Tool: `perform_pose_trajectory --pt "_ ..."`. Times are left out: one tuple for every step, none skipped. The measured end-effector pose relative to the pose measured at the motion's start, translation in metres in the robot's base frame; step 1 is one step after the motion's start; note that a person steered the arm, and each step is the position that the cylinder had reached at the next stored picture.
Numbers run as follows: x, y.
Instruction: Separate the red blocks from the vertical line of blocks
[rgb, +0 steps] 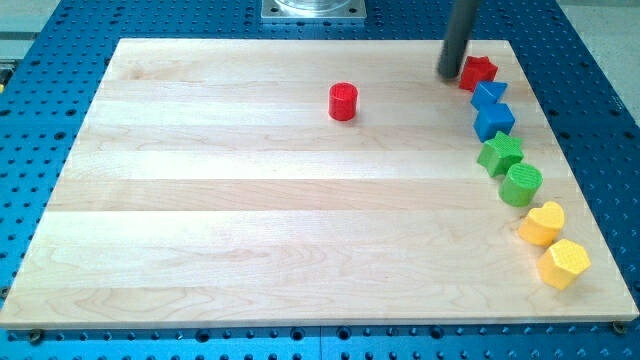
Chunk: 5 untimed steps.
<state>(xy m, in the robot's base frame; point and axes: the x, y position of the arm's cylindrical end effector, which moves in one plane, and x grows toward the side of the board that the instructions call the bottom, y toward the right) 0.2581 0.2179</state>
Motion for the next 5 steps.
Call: perform_pose_trajectory --pt "-0.008 0.061" --pt "-0.052 0.086" --pt "-0.014 0.126" --pt "0.007 0.066" --pt "0.035 0.012"
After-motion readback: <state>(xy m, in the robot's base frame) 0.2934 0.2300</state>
